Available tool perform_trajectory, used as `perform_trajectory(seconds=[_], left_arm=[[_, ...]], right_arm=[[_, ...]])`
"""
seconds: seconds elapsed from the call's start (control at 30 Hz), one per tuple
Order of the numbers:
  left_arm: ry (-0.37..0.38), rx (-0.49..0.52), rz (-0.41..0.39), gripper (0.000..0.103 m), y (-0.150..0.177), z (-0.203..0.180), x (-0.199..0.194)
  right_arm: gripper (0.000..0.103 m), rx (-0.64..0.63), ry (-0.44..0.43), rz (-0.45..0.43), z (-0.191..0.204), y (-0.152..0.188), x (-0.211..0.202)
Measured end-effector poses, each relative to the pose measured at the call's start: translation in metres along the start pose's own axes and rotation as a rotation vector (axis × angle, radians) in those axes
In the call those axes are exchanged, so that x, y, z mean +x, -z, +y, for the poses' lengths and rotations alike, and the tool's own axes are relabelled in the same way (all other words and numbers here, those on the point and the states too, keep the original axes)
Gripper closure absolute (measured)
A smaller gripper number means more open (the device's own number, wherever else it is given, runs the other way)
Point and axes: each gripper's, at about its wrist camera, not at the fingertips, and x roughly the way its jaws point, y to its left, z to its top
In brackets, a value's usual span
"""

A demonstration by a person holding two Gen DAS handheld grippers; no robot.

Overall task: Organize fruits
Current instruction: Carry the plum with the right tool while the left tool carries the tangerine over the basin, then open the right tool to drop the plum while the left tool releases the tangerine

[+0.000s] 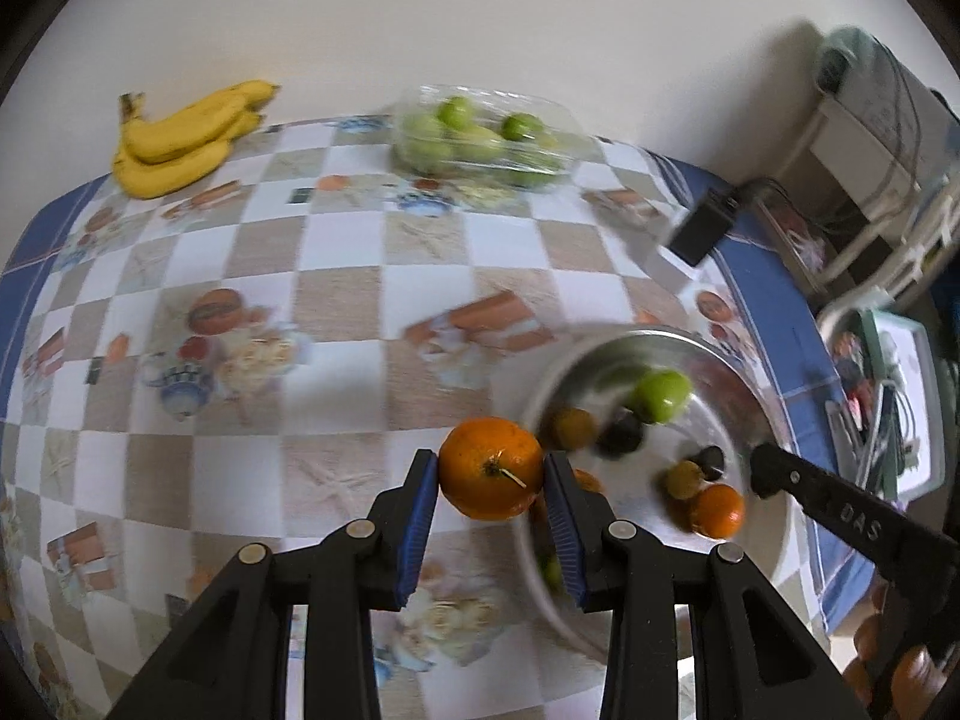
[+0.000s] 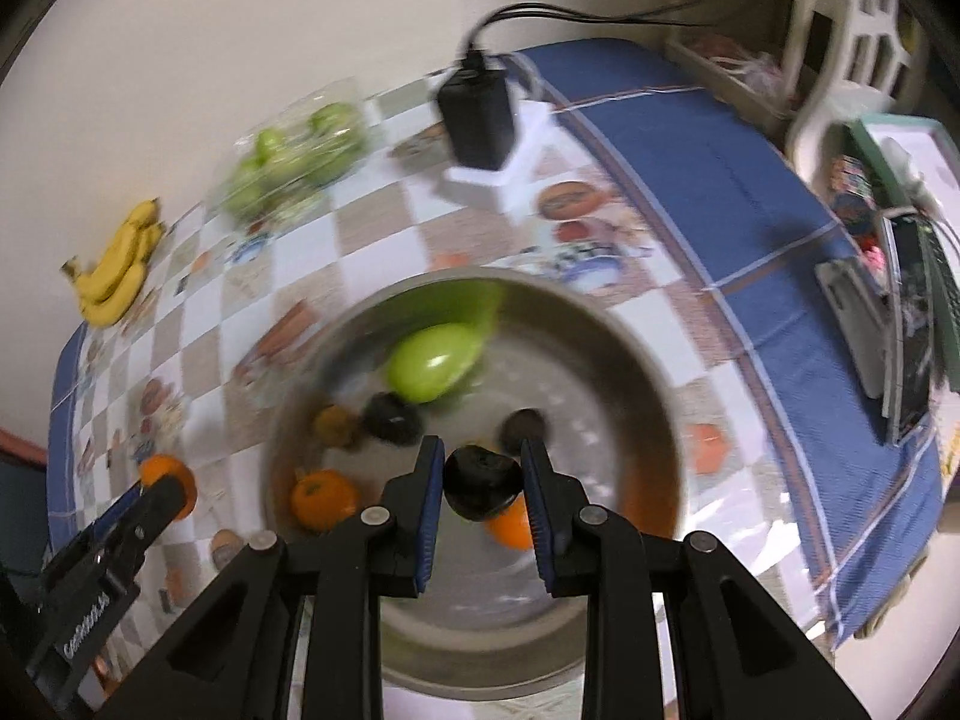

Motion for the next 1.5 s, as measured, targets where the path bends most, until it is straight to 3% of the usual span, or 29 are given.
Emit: perform_trajectory(seconds=[0.33, 0.8, 1.37, 1.43, 1.5], left_arm=[[0.041, 0.062, 0.03, 0.064, 0.002, -0.038, 0.023], [0.033, 0.166, 0.067, 0.064, 0.011, -0.077, 0.051], [0.02, 0.189, 0.099, 0.062, 0.016, -0.086, 0.067], [0.025, 0.187, 0.096, 0.055, 0.016, -0.086, 0.066], [0.025, 0.189, 0.092, 0.05, 0.016, -0.086, 0.064]], right_arm=[[0.075, 0.041, 0.042, 0.016, -0.023, -0.007, 0.01], [0.075, 0.058, 0.088, 0.053, -0.034, -0.008, 0.032], [0.075, 0.063, 0.113, 0.077, -0.038, -0.011, 0.044], [0.073, 0.069, 0.111, 0.082, -0.039, -0.011, 0.045], [0.062, 0.075, 0.104, 0.081, -0.04, -0.011, 0.044]])
